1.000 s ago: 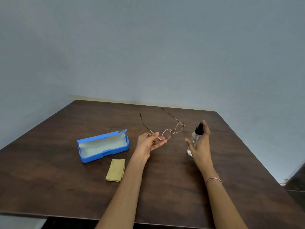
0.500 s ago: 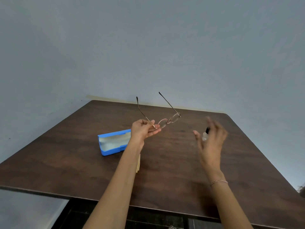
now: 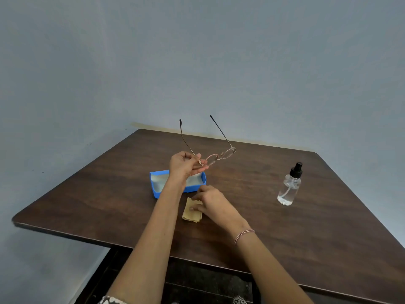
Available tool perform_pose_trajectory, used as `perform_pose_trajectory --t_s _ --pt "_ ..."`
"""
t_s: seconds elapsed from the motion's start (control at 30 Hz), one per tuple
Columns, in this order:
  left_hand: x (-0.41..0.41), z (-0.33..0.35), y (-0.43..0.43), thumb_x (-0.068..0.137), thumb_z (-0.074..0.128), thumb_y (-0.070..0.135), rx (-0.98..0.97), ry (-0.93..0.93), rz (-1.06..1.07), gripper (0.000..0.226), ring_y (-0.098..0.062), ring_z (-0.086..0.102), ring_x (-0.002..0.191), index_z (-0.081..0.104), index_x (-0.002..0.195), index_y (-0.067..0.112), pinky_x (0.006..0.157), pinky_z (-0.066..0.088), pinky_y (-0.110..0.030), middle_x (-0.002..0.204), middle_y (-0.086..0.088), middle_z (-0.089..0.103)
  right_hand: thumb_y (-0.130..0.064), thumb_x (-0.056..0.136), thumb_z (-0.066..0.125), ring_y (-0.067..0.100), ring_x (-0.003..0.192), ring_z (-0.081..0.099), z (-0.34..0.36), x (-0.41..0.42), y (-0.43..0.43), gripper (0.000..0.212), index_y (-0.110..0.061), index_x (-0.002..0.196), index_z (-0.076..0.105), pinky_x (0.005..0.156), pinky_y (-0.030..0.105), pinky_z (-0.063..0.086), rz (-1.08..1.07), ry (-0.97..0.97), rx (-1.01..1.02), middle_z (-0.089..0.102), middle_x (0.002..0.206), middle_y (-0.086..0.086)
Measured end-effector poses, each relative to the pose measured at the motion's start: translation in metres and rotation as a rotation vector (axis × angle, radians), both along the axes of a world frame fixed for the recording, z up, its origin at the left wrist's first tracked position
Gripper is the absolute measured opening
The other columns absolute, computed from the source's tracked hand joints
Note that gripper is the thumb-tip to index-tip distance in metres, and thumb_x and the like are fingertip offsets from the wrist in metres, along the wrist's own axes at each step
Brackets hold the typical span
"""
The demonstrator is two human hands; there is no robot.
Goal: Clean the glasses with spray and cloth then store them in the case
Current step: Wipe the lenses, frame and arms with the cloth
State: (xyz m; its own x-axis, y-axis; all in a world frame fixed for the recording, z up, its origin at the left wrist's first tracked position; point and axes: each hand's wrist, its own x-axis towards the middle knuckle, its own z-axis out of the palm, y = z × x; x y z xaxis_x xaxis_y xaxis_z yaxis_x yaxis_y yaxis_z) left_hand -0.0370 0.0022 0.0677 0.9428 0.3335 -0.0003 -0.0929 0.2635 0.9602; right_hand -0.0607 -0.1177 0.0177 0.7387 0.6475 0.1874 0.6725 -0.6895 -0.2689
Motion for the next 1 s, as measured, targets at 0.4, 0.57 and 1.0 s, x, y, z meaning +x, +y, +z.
perform_pose_trajectory --t_s 0.4,0.57,1.0 --pt "0.010 -0.006 -0.012 0.088 0.060 0.000 0.044 0.020 0.004 0.012 -0.027 0.072 0.074 0.053 0.079 0.004 0.060 0.059 -0.030 0.084 -0.021 0.070 -0.023 0.091 0.057 0.022 0.099 0.057 -0.003 0.000 0.003 0.029 -0.004 0.112 0.065 0.083 0.031 0.046 0.026 -0.019 -0.087 0.058 0.111 0.007" --pt "0.024 -0.009 -0.026 0.087 0.061 0.000 0.127 0.000 -0.016 0.012 -0.029 0.072 0.076 0.054 0.079 0.004 0.066 0.059 -0.034 0.082 -0.020 0.071 -0.020 0.084 0.069 0.013 0.083 0.063 0.007 0.020 -0.039 0.018 -0.009 0.097 0.071 0.077 0.025 0.051 0.067 0.248 0.254 0.069 0.095 0.004" --pt "0.056 -0.044 -0.066 0.087 0.064 0.010 0.597 -0.018 -0.047 0.009 -0.008 0.069 0.075 0.057 0.082 0.007 0.065 0.058 -0.023 0.079 -0.001 0.072 -0.017 0.083 0.070 -0.003 0.048 0.051 0.026 0.077 -0.104 0.014 -0.011 0.095 0.069 0.046 0.009 0.039 -0.461 0.078 1.059 0.062 0.067 -0.006"
